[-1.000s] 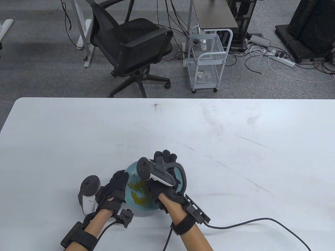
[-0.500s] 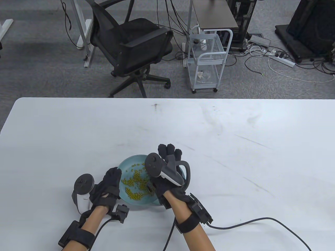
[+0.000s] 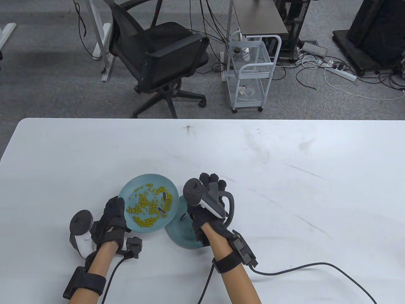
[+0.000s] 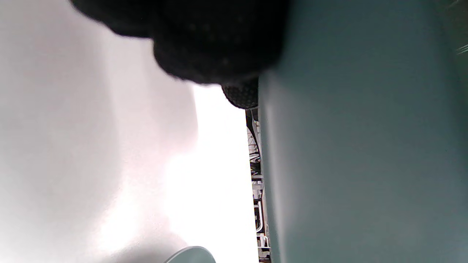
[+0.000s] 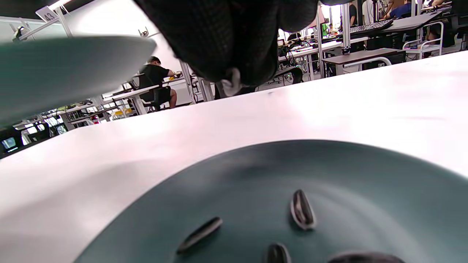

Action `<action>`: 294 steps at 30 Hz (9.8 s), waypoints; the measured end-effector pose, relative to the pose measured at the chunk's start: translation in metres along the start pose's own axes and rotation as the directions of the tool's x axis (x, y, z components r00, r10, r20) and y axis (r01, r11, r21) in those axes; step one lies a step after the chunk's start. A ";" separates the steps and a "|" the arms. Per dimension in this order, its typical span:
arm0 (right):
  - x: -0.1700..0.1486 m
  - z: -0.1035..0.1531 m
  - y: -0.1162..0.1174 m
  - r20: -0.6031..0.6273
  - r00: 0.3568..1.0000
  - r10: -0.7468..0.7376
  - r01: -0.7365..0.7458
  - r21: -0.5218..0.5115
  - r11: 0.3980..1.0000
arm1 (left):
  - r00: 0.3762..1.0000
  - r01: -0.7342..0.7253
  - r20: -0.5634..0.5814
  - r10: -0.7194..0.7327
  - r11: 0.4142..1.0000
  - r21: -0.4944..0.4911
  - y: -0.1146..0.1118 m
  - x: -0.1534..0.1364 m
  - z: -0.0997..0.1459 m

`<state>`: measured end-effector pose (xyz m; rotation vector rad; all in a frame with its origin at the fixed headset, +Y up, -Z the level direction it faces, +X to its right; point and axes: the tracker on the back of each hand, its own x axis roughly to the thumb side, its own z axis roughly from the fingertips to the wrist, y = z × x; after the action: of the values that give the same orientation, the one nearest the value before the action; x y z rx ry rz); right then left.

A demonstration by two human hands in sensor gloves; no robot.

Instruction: Pick sunflower seeds with hand pinch into plate

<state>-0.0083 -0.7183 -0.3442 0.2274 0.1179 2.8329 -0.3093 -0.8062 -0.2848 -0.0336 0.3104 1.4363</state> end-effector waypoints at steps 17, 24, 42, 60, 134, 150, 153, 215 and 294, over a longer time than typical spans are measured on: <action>-0.001 0.001 0.010 0.011 1.000 0.012 -0.011 -0.026 1.000 | 1.000 -0.013 0.005 0.013 1.000 -0.020 -0.003 -0.001 0.001; -0.002 0.002 0.008 0.011 1.000 -0.003 0.003 -0.038 0.999 | 1.000 -0.011 0.006 0.011 1.000 -0.024 -0.004 -0.001 0.001; 0.002 0.008 -0.006 0.016 1.000 -0.021 0.021 -0.042 0.999 | 1.000 -0.005 0.017 0.005 0.999 -0.043 -0.008 -0.001 0.001; 0.029 0.018 -0.012 0.128 0.991 -0.050 0.046 0.031 0.998 | 0.997 0.056 0.053 -0.050 0.991 -0.122 -0.030 0.001 0.010; 0.036 0.025 -0.016 0.100 0.989 0.112 -0.117 0.041 0.992 | 0.989 0.137 0.070 -0.128 0.981 -0.138 -0.043 0.002 0.013; -0.031 0.050 -0.014 -0.009 0.999 0.051 -0.049 0.107 0.993 | 0.997 0.078 0.018 -0.077 0.996 -0.036 -0.015 -0.002 0.002; -0.041 0.050 -0.003 -0.033 0.999 0.040 -0.036 0.118 0.992 | 0.997 0.076 0.017 -0.075 0.997 -0.031 -0.014 -0.002 0.001; 0.084 0.018 0.001 0.178 0.976 0.126 -0.160 0.193 0.968 | 0.996 0.082 0.022 -0.081 0.996 -0.045 -0.017 -0.002 0.001; -0.066 0.019 -0.015 -0.145 0.989 0.009 0.002 0.080 0.997 | 0.970 -0.131 -0.177 0.167 0.971 0.198 0.041 -0.027 -0.011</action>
<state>0.0616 -0.7226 -0.3362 0.0374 0.2626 2.8491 -0.3544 -0.8293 -0.2828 0.0026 0.6167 1.5514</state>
